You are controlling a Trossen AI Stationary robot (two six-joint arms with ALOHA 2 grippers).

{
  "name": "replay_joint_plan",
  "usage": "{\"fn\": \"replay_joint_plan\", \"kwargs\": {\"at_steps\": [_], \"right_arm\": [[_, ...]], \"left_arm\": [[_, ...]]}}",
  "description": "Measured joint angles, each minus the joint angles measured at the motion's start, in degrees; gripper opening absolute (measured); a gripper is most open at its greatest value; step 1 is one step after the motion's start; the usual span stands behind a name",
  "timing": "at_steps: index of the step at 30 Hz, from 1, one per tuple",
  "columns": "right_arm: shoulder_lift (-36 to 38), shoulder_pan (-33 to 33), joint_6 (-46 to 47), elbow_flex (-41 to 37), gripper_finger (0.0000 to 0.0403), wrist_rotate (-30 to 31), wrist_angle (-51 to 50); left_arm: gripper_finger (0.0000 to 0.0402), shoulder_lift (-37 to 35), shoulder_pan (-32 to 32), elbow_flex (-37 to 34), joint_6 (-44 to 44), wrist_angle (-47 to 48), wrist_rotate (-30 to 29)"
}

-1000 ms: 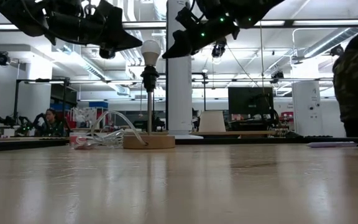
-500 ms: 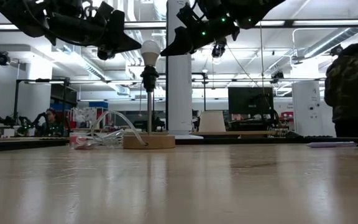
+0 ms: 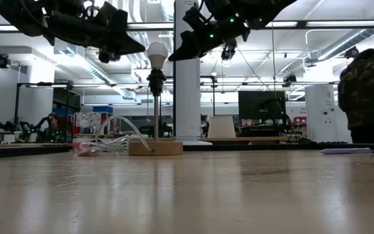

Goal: Screw lightbulb
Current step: Insert the lightbulb into the wooden table lamp

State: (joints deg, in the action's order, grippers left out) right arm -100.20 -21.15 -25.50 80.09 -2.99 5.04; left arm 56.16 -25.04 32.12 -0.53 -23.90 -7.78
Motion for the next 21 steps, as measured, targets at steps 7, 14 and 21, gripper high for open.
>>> {"fn": "replay_joint_plan", "kwargs": {"at_steps": [7,14,21], "right_arm": [[0.0,-0.24,-0.07,0.02,0.0002,0.05,0.79],[0.02,-0.41,0.03,-0.55,0.0002,0.15,0.82],[0.02,-2.19,1.51,-0.71,0.0002,0.13,1.21]], "left_arm": [[0.0,0.75,0.0,0.0,1.09,-0.54,0.44],[0.0,0.96,0.8,0.0,1.27,-0.59,4.35],[0.0,0.99,1.67,0.0,-0.42,-0.46,4.37]]}}
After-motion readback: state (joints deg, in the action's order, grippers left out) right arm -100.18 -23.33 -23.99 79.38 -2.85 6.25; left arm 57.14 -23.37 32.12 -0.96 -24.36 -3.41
